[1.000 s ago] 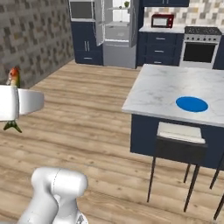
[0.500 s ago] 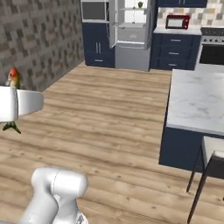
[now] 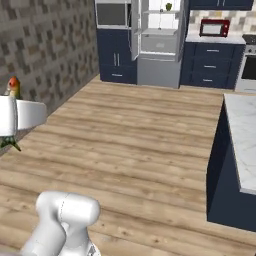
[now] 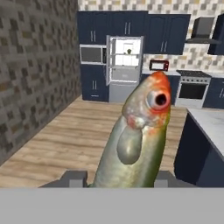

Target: Transport the fish and mushroom to the fridge. Place the fish on the rack containing meat and place the mushroom on the rack containing the vegetable, ensuring meats and vegetables are on different racks.

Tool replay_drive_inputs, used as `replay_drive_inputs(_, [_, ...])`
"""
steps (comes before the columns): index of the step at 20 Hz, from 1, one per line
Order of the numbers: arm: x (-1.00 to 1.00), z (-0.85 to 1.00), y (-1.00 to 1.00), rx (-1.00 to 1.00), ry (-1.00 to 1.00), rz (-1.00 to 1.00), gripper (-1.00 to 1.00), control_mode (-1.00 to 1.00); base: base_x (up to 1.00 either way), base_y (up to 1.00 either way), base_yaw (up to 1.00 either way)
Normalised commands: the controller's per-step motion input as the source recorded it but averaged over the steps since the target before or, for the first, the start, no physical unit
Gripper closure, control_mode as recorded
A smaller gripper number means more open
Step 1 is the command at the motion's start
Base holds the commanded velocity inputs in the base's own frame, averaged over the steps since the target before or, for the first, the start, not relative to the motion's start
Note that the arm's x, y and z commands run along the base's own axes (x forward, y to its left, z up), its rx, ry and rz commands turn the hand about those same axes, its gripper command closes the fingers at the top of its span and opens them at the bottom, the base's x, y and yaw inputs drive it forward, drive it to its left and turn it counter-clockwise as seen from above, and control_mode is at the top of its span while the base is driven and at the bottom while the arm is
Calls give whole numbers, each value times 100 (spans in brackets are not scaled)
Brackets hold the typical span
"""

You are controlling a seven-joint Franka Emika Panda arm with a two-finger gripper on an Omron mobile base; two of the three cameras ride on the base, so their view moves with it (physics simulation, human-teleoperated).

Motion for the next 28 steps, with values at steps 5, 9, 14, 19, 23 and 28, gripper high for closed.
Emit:
replay_drive_inputs(5, [0,0,0,0,0,0,100,100,100,11,-14])
replay_drive_inputs(9, [0,0,0,0,0,0,100,100,100,77,-27])
replay_drive_inputs(14, [0,0,0,0,0,0,100,100,100,96,-24])
replay_drive_inputs(19, [0,0,0,0,0,0,100,100,100,81,-9])
replay_drive_inputs(23, [0,0,0,0,0,0,100,100,100,7,0])
replay_drive_inputs(28, [0,0,0,0,0,0,100,100,100,2,0])
